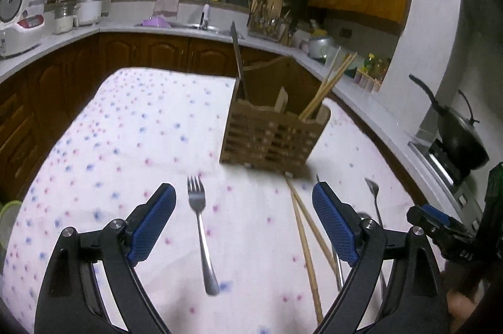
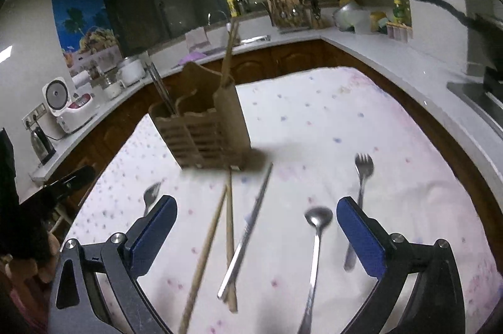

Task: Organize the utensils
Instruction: 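Grasp a wooden chopstick with the left tool while the right tool grasps a steel spoon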

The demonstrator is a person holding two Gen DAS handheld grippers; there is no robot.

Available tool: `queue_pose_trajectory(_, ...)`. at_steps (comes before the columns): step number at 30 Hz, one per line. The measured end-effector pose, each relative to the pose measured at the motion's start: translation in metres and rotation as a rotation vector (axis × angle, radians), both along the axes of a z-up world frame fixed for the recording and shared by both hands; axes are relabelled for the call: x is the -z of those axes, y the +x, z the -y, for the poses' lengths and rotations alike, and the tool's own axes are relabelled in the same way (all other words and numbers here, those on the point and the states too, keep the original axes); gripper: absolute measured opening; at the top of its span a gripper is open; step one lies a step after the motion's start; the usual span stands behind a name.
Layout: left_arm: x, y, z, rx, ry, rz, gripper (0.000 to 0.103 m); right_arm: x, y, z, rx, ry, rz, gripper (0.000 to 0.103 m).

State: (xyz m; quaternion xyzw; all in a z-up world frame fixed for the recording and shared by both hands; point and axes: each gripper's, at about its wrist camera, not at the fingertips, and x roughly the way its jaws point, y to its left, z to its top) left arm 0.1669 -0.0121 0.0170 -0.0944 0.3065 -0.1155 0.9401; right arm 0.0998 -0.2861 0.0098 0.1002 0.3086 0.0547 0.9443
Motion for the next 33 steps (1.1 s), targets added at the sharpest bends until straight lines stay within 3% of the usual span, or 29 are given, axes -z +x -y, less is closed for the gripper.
queue_pose_trajectory(21,0.045,0.013,0.041,0.112,0.104,-0.193,0.091,0.033,-0.004,0.02,0.006,-0.012,-0.094,0.099)
queue_pose_trajectory(25,0.047,0.021,0.051,0.134,0.126,-0.2,0.091,0.038,0.004,0.023,0.014,-0.013,-0.125,0.074)
queue_pose_trajectory(33,0.053,0.047,0.076,0.196,0.157,-0.239,0.09,0.055,0.021,0.032,0.014,0.021,-0.198,0.052)
